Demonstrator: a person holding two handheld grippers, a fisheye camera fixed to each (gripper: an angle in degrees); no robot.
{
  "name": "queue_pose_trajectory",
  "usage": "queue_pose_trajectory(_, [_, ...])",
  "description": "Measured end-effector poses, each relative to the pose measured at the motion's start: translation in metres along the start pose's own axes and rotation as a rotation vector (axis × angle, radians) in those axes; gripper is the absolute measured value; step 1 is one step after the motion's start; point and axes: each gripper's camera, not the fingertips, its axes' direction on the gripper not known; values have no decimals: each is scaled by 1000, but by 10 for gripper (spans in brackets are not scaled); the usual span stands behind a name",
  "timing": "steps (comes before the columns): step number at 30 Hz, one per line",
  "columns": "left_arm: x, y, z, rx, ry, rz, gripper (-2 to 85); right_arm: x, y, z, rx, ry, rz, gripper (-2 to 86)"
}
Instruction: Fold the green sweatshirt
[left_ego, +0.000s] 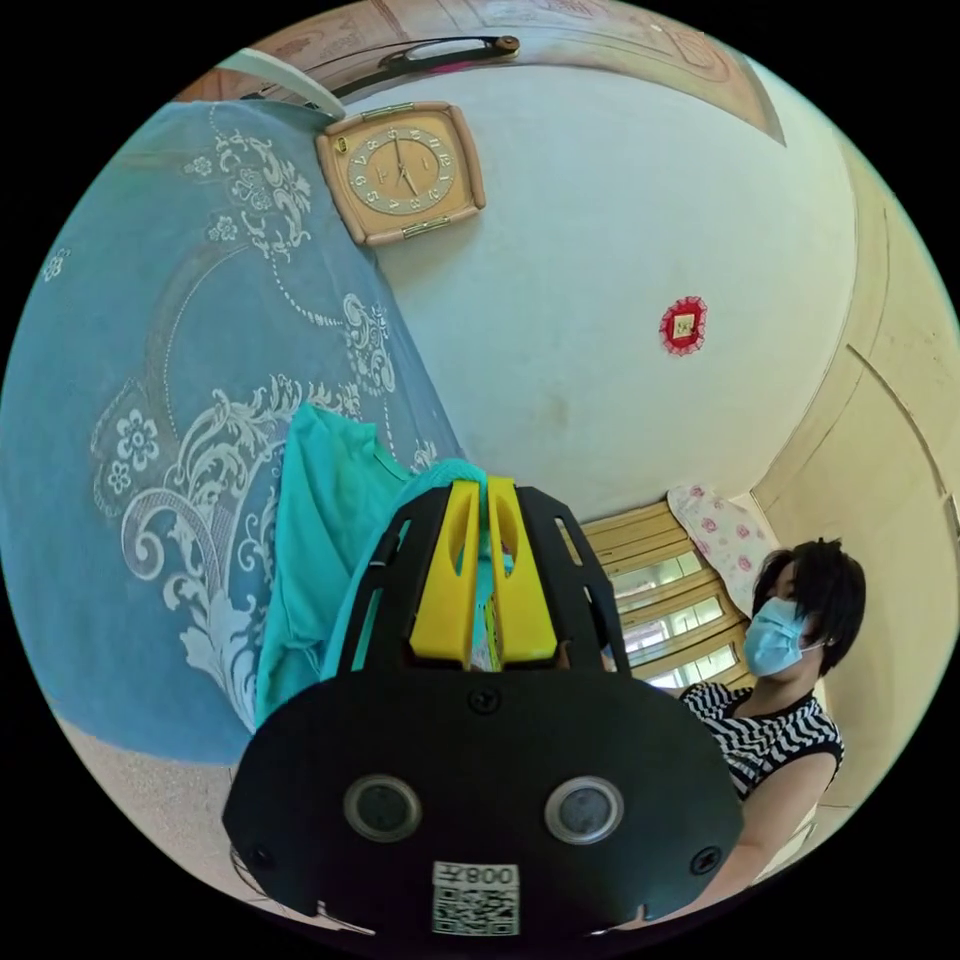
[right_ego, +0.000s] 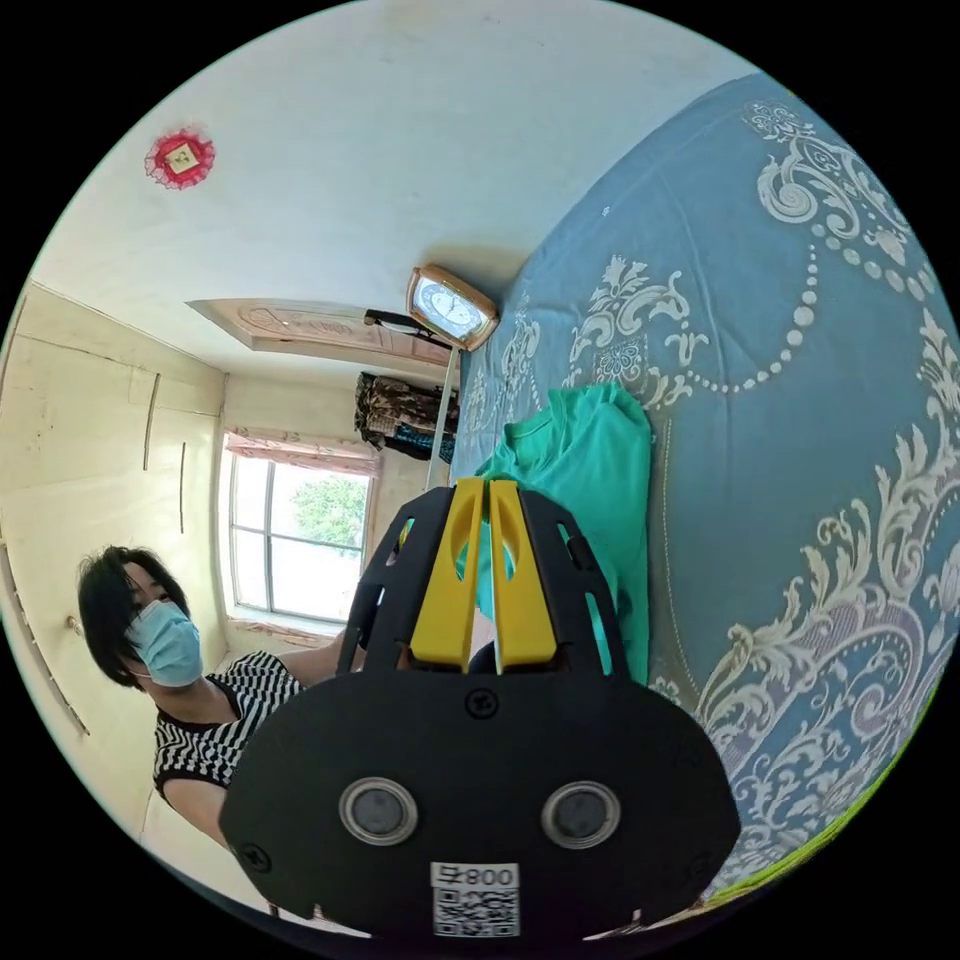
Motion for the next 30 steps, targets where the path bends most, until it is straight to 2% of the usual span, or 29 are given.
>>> queue_pose_trajectory(15, [-84,-154,76,7,-113,-74,16,67,-186,48,-77,57,74,5])
queue_pose_trajectory(24, [-130,-216,119,2,-151,-118,16,108,-245,67,-87,68,138,4])
queue_pose_trajectory(30, [-141,-243,143,14,-136,-100,17,110,-267,74,-73,35,103,4])
